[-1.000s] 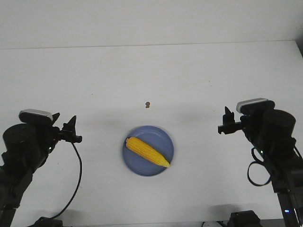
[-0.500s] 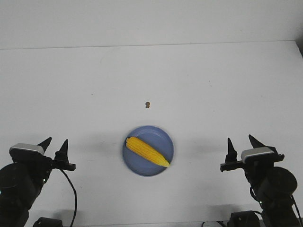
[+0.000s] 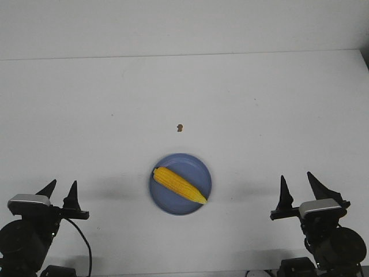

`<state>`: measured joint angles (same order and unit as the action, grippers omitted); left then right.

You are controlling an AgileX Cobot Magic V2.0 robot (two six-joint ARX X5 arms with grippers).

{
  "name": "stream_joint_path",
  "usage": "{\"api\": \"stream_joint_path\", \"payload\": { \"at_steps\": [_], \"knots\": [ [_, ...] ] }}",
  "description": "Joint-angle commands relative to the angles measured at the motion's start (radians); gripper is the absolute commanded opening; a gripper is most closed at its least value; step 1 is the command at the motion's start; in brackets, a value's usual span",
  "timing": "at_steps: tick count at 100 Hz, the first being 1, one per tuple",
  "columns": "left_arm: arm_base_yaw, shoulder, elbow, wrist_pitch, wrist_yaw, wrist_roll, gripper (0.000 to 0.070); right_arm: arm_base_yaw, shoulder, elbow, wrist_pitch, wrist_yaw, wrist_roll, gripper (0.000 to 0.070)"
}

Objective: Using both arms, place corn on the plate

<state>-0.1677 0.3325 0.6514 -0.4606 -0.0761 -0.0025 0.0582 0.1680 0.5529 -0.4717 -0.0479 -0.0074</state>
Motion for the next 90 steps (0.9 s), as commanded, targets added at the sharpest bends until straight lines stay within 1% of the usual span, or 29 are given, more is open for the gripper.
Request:
{"api": "stream_joint_path", "payload": {
  "at_steps": [1,10,15,18,22,24,27,30,35,40,90],
  "knots": [
    [0.000,-0.001,0.005,0.024,-0.003,-0.012,0.0340,0.000,0.003,0.008,0.016,0.004,0.026,0.0467],
    [0.000,-0.001,0.005,0.043,-0.002,-0.018,0.0340,0.000,0.003,0.008,0.016,0.007,0.040,0.0464],
    [0.000,-0.001,0.006,0.048,-0.003,-0.018,0.0339,0.000,0.003,0.008,0.016,0.007,0.043,0.0445],
    [0.000,-0.001,0.006,0.048,-0.002,-0.017,0.0337,0.000,0.003,0.008,0.016,0.008,0.042,0.0416],
    [0.000,-0.001,0.005,0.047,-0.002,-0.018,0.0321,0.000,0.003,0.008,0.016,0.019,0.042,0.0351],
    [0.000,-0.001,0.005,0.046,-0.003,-0.018,0.0297,0.000,0.003,0.008,0.016,0.026,0.042,0.0312],
    [0.000,-0.001,0.006,0.043,-0.002,-0.018,0.0239,0.000,0.003,0.008,0.015,0.035,0.042,0.0249],
    [0.000,-0.001,0.005,0.041,-0.002,-0.018,0.0158,0.000,0.003,0.008,0.015,0.045,0.042,0.0182],
    [0.000,-0.001,0.005,0.038,-0.003,-0.017,0.0000,0.000,0.003,0.008,0.015,0.054,0.042,0.0081],
    [0.000,-0.001,0.006,0.039,-0.003,-0.017,0.0009,0.000,0.003,0.008,0.015,0.056,0.042,0.0007],
    [0.000,-0.001,0.006,0.043,-0.002,-0.017,0.0012,0.000,0.003,0.009,0.015,0.056,0.041,0.0006]
  ]
}}
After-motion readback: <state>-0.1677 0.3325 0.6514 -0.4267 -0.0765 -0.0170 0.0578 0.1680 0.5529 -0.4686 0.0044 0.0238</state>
